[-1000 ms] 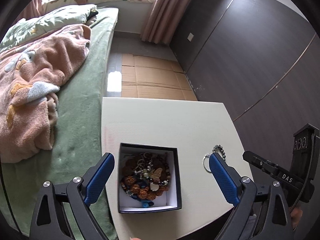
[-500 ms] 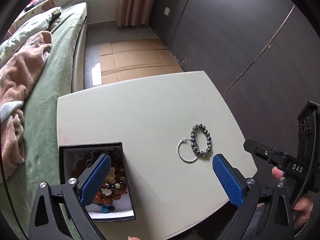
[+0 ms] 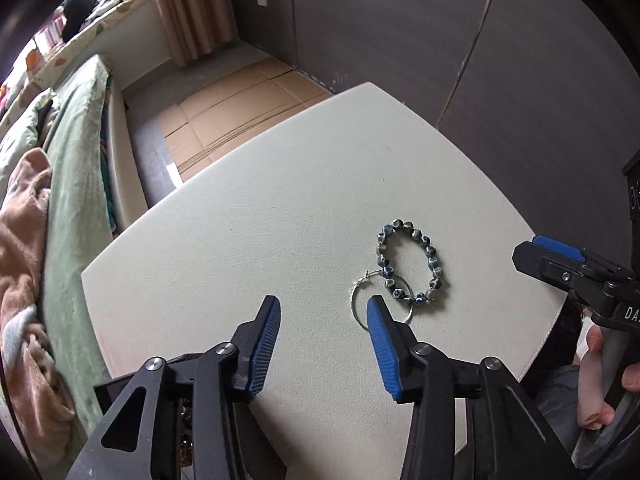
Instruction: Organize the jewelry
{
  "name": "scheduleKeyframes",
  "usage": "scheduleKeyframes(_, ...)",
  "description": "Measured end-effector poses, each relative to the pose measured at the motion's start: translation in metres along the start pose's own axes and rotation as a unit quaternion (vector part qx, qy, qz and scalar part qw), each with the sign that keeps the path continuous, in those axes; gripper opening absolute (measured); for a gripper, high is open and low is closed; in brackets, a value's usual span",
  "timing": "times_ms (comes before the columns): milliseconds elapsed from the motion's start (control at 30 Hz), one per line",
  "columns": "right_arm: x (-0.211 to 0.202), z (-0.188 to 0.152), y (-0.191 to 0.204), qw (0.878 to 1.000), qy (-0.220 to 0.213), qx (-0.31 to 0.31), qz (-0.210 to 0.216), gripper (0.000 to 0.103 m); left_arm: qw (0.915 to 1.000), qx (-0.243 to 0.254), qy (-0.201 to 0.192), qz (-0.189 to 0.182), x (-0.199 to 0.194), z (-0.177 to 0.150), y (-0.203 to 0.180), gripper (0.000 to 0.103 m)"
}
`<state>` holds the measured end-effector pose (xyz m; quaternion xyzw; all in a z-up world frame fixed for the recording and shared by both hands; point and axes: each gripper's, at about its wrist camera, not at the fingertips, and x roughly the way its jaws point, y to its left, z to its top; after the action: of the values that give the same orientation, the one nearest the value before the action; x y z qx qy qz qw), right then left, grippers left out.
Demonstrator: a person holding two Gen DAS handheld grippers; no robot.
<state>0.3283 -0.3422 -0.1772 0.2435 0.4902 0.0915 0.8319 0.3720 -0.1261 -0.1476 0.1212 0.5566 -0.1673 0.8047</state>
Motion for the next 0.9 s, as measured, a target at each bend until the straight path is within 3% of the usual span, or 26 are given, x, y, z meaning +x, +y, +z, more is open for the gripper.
scheduleKeyframes(100, 0.001, -0.001, 0.001, 1.0, -0.002, -0.009, -0.018, 0.091, 0.9997, 0.012, 0.02, -0.005, 0.017, 0.006, -0.005, 0.03)
scheduleKeyframes(367, 0.001, 0.0, -0.017, 0.999, 0.004, 0.01, -0.045, 0.091, 0.9978, 0.051, 0.043, -0.004, 0.045, 0.013, -0.024, 0.029)
scheduleKeyframes(600, -0.001, 0.0, -0.025, 0.999, 0.001, 0.013, -0.053, 0.091, 0.9975, 0.049, 0.049, -0.011, 0.058, 0.016, -0.026, 0.02)
scheduleKeyframes(733, 0.002, 0.0, -0.022, 0.999, 0.008, 0.003, -0.053, 0.078, 0.9984, 0.039, 0.038, -0.014, 0.06, 0.017, -0.026, 0.017)
scheduleKeyframes(800, 0.006, -0.002, -0.021, 0.998, 0.015, -0.002, -0.053, 0.076, 0.9988, 0.03, 0.036, -0.013, 0.06, 0.016, -0.023, 0.004)
scheduleKeyframes(900, 0.01, -0.002, -0.015, 0.998, 0.021, -0.017, -0.054, 0.065, 0.9988, 0.004, 0.04, -0.029, 0.06, 0.017, -0.011, 0.002)
